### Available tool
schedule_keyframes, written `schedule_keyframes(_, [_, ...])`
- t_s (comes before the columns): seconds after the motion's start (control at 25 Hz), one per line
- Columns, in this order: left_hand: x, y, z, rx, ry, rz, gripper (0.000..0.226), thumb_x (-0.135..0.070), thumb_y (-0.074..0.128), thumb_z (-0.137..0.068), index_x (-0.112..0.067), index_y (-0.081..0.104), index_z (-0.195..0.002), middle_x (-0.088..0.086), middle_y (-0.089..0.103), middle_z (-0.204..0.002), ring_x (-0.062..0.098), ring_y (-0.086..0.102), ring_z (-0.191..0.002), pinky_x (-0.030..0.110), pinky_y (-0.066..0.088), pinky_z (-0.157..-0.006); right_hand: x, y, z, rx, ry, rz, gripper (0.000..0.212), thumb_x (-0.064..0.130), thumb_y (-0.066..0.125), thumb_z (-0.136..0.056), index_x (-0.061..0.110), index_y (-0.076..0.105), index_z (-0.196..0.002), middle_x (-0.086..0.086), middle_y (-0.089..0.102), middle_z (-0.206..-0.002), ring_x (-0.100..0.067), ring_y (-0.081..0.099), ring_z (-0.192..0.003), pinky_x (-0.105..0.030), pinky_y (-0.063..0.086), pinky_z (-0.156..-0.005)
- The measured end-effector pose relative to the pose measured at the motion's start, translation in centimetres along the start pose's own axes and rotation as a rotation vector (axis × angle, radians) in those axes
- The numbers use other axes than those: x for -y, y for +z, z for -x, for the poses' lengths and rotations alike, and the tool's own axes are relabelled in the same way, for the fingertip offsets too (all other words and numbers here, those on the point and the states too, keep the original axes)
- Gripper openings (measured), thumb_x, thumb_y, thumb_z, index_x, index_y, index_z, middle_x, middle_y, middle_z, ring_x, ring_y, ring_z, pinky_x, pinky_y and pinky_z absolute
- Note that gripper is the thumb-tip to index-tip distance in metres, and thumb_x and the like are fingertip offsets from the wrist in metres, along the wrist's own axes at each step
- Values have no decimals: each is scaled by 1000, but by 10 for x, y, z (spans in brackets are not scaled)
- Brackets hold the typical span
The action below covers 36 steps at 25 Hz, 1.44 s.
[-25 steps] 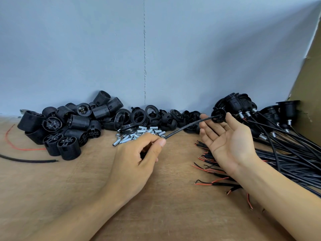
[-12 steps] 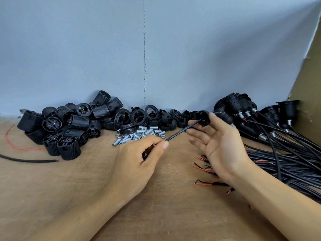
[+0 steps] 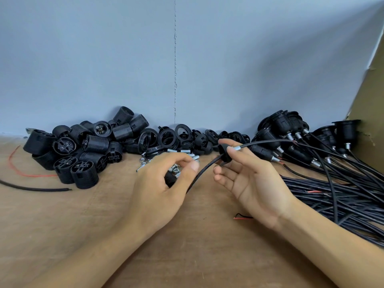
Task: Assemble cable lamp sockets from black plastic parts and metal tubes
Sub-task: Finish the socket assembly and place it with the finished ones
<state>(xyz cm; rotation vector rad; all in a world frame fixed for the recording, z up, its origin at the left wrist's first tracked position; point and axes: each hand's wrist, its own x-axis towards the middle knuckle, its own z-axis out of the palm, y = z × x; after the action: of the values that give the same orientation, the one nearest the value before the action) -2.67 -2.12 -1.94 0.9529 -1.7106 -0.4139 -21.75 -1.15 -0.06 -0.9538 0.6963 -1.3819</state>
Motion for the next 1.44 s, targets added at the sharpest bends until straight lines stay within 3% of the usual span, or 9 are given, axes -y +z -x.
schedule_keyframes(0.16, [5,-15,-2,92,76,-298,26,-23,63,-77,-31,76,-98,-38,54,-84,-36,43,-93,-10,26,-81,4,-8,-6,-194,-60,-79,28,16,65,-86,14,68,-114,-8,64,-84,-22,69,-77,-31,60,-74])
schedule_keyframes(0.32, [21,-7,0,325,33,-367,49,-26,59,-70,-35,69,-118,-30,59,-114,-7,48,-116,15,34,-104,7,-11,-8,-380,-123,-105,13,12,56,-100,14,66,-107,-7,65,-80,-19,71,-71,-29,60,-67])
schedule_keyframes(0.48, [32,-3,1,254,35,-368,48,-26,74,-81,-38,63,-126,-39,54,-111,-9,46,-113,7,30,-97,7,-8,-6,-439,-113,-50,6,19,59,-99,16,63,-95,-6,64,-79,-20,72,-72,-29,61,-66])
schedule_keyframes(0.6, [23,0,2,151,11,-257,47,-49,67,-79,-40,65,-124,-42,60,-109,-15,53,-107,10,39,-90,2,-3,-2,-379,-68,-1,10,24,65,-96,16,62,-92,-4,67,-76,-24,74,-85,-33,63,-75])
schedule_keyframes(0.72, [12,6,6,126,-25,-80,49,-47,71,-76,-38,67,-124,-30,68,-113,-6,63,-106,19,49,-91,-4,1,2,-250,6,85,18,34,67,-91,17,62,-88,-6,73,-88,-22,73,-95,-34,60,-79])
schedule_keyframes(0.92, [18,6,6,101,-127,26,42,-42,85,-76,-41,69,-115,-33,67,-110,-9,62,-101,9,46,-84,-2,3,6,-174,91,21,26,31,77,-79,12,64,-91,-11,66,-90,-18,64,-75,-30,56,-66])
schedule_keyframes(1.12, [18,8,4,179,-173,187,38,-50,75,-80,-38,71,-116,-22,72,-110,2,68,-103,23,54,-86,-7,6,7,-95,119,107,37,38,80,-76,11,68,-97,-8,68,-94,-15,61,-74,-26,51,-61])
schedule_keyframes(1.32, [14,8,1,187,-261,391,35,-45,74,-79,-36,72,-112,-10,76,-94,7,70,-74,18,54,-68,-7,4,7,-44,124,117,29,30,80,-79,9,71,-97,-7,68,-97,-13,57,-68,-24,49,-58])
schedule_keyframes(1.44, [13,8,0,193,-352,494,37,-37,77,-77,-29,68,-113,-5,76,-95,10,68,-71,20,53,-62,-8,3,7,16,105,123,32,26,83,-76,9,74,-103,-9,69,-101,-14,58,-70,-25,52,-61])
